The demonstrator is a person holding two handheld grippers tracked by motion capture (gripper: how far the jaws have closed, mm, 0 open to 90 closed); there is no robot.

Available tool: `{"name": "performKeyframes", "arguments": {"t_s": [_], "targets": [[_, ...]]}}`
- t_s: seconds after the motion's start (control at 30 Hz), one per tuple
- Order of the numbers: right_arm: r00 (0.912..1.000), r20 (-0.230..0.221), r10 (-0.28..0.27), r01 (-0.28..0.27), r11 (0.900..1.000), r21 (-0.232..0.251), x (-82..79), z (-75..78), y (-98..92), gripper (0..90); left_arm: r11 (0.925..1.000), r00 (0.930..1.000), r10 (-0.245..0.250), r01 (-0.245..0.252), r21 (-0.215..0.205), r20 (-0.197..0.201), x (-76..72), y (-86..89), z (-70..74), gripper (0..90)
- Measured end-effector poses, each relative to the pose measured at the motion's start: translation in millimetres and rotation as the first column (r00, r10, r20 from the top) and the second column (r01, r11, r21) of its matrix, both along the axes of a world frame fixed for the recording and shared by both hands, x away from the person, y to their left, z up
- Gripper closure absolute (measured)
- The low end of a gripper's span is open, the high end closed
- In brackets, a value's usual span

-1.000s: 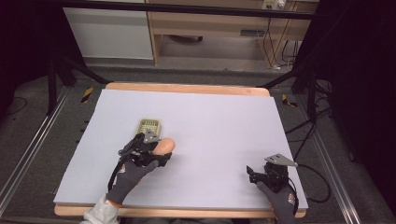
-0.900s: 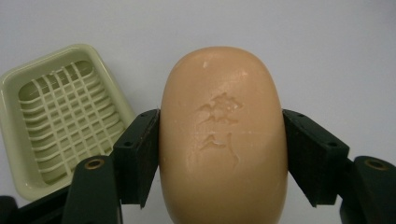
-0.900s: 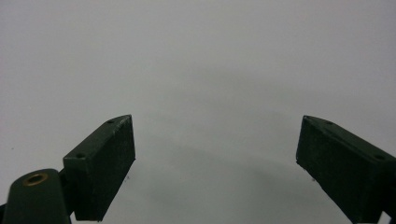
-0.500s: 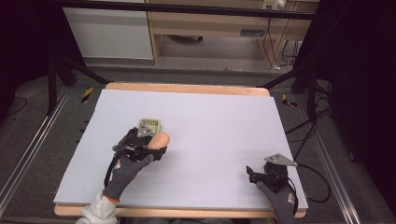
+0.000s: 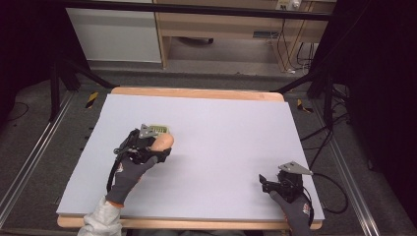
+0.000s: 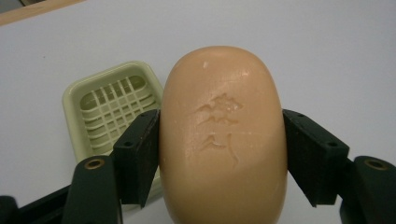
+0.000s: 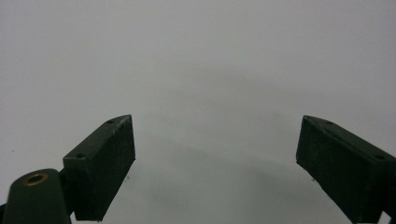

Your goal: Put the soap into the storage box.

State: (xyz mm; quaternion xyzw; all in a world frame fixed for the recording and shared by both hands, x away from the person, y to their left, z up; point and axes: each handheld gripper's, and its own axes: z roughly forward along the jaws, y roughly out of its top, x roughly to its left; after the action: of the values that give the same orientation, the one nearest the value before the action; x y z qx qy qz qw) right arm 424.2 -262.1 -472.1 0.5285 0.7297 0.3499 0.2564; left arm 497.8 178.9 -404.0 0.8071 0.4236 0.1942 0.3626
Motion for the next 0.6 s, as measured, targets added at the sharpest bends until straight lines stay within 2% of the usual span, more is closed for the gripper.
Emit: {"name": "performKeyframes", "arguments": {"t_s": [0.6], "targets": [[1.0, 0.0, 0.002, -0.002, 1.0, -0.011, 0.7, -0.8, 0.5, 11.9, 0.998, 0.9978, 0.064, -0.064, 0.004, -0.016, 23.9, 9.6, -1.4, 31.7]]}}
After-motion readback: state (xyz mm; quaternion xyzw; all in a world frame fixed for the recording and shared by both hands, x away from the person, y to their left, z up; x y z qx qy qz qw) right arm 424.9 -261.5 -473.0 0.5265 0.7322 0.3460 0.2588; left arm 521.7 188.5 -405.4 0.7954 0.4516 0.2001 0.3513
